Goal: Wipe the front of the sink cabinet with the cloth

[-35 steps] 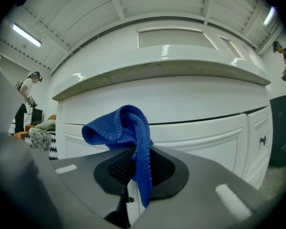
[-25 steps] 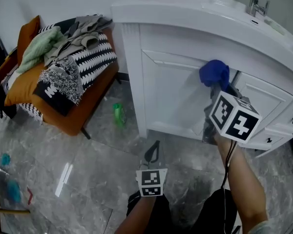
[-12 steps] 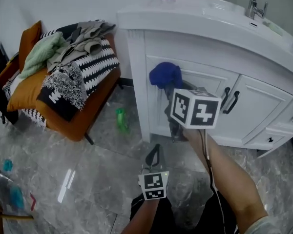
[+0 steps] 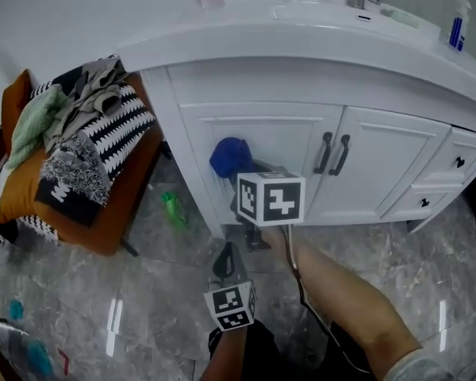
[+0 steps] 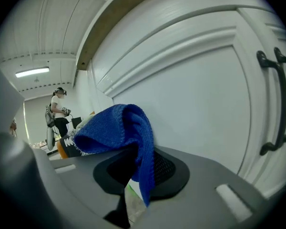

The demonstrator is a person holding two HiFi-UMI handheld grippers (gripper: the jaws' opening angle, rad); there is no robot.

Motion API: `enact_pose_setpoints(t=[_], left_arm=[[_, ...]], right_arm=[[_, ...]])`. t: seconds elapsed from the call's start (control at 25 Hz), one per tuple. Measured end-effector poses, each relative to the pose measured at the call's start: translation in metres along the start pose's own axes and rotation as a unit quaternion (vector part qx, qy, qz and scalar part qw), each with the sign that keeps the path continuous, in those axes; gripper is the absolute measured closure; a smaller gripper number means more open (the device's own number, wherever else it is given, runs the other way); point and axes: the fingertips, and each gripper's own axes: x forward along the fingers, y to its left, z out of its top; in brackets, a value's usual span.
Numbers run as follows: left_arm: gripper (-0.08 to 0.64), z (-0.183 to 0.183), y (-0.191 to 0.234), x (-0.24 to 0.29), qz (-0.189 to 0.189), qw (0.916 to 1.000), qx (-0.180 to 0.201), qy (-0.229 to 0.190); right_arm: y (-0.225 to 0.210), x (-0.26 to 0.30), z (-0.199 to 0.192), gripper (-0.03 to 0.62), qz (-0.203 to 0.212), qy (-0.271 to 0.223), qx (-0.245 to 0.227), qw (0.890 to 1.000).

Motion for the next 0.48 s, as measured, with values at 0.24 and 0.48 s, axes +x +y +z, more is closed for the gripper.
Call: enact_pose_setpoints(t=[0.24, 0.48], left_arm=[[0.549, -0.006, -0.013, 0.007, -0.007, 0.9997, 0.018, 0.016], [0.549, -0.013, -0.031, 0.017, -0.019, 0.9989, 0.037, 0.023]], right_arm=[[-0.034, -0.019, -0.001, 0.529, -0.019, -0.011, 0.011, 1.000], [-0.086, -0.052, 0.000, 0.529, -0.049, -0.026, 0.040, 0.998]])
